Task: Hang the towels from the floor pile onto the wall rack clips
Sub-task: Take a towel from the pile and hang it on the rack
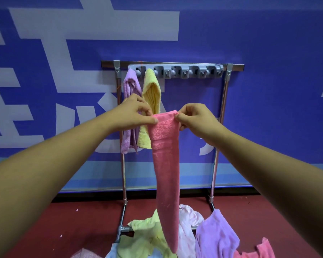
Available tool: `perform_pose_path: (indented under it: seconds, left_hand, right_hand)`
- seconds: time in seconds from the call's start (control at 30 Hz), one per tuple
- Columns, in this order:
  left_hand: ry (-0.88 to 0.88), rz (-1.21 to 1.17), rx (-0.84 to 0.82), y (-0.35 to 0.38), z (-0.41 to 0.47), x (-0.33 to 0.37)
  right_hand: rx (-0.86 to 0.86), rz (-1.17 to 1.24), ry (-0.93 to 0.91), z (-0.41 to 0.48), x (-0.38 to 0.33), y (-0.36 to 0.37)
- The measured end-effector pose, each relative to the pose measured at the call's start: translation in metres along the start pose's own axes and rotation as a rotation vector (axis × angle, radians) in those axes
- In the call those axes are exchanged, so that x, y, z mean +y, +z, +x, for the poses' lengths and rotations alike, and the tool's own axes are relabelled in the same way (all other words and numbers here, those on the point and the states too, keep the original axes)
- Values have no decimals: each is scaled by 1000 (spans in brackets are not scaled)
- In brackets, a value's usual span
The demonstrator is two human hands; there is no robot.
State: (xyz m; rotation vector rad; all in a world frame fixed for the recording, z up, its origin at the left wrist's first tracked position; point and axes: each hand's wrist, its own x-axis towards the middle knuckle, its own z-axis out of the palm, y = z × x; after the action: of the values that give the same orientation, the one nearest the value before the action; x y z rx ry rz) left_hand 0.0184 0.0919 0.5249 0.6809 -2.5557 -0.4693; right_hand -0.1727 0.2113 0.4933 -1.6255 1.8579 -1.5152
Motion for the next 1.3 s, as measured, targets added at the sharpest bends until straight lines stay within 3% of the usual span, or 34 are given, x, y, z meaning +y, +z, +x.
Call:
perform_pose_path:
  seconds: [0.4,0.6,0.7,0.83,1.0,1.13,1.3]
  left_hand:
    - [-11,-438,218,19,1,4]
    - [30,-447,237,19,3,7]
    - [38,-434,200,21,2,7]
    - [17,-498,152,29,3,-1]
    - [-96,-797,35,45,-8,-4]
    - [-197,-689,-181,85,-26,-27]
    - [-271,-735,-262,132,-47,-57]
  right_hand:
    - [141,-4,-5,-1,-4,0]
    - [-83,239,32,7,-9,-9]
    - [-250,99,-1,9,-16,-12]
    - [-272,-107,-20,16,-18,-11]
    - [-222,87,31,18,-21,-7]
    - [-119,233,75,19,-28,-9]
    - [53,240,155,25,-24,-17]
